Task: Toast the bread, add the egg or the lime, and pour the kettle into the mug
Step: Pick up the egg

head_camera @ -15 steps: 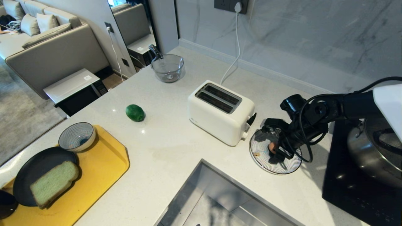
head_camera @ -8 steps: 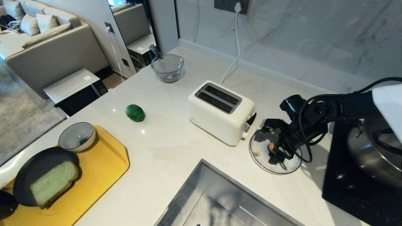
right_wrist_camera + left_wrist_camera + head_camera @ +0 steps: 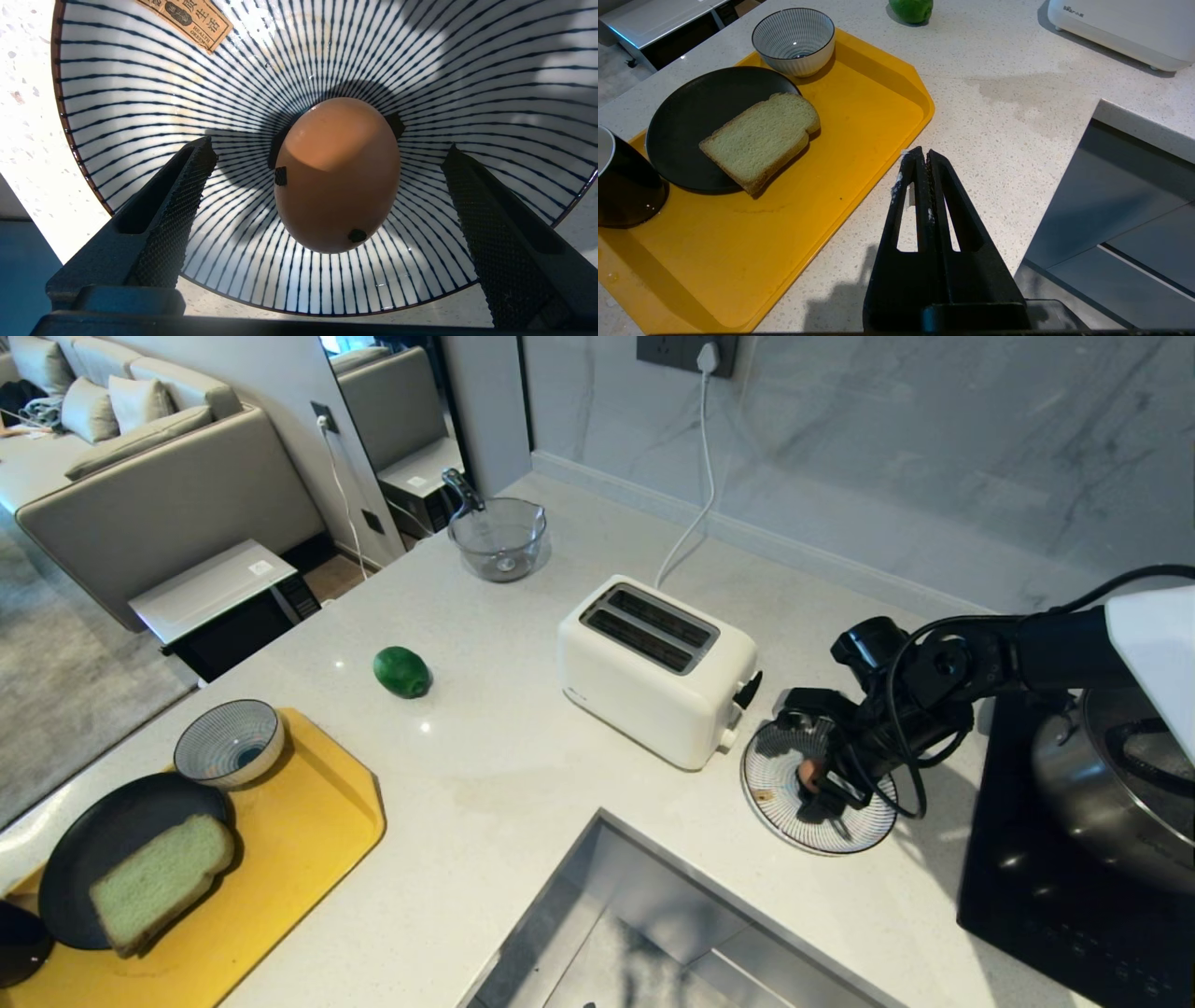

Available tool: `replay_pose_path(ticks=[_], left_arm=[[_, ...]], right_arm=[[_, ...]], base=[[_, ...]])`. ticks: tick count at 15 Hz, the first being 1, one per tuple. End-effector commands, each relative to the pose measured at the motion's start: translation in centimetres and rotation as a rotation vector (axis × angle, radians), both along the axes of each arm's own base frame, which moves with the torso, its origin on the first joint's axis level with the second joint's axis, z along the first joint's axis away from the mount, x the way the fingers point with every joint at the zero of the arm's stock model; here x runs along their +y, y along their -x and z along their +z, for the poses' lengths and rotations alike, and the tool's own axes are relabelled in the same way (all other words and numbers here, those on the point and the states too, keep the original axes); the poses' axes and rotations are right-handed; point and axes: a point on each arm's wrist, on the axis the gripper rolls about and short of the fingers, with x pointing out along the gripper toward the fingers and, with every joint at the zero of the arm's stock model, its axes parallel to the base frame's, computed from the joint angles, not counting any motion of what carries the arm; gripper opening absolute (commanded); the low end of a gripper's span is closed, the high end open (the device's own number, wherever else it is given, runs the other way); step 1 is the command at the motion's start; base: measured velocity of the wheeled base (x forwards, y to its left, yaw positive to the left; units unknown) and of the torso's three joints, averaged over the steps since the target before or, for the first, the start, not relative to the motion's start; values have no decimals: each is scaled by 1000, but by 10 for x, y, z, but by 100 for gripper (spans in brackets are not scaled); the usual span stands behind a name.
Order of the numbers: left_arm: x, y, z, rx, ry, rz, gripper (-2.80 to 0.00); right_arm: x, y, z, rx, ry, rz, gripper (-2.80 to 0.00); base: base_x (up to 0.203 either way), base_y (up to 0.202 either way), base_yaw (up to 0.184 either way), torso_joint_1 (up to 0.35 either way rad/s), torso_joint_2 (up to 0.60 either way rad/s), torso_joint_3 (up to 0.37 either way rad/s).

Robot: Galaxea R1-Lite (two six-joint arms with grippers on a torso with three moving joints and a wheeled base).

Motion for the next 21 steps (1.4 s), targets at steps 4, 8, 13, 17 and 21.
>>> replay_pose_path(ticks=[4, 8, 13, 17, 21], left_arm=[[0, -1, -5, 15, 0, 1, -280], [0, -1, -5, 15, 0, 1, -280], [0, -1, -5, 14, 0, 1, -280], [0, -1, -5, 15, -1, 1, -280], [0, -1, -5, 13, 0, 1, -280]], right_arm=[[0, -1, -2, 5, 2, 3, 0], [0, -2, -2, 2, 0, 3, 0], [0, -3, -4, 7, 0, 4, -280], [0, -3, -5, 9, 1, 5, -280], [0, -3, -5, 13, 2, 4, -280]], base=[[0, 0, 0, 0, 0, 0], [0, 0, 0, 0, 0, 0], [0, 0, 0, 0, 0, 0], [0, 0, 0, 0, 0, 0], [0, 0, 0, 0, 0, 0]])
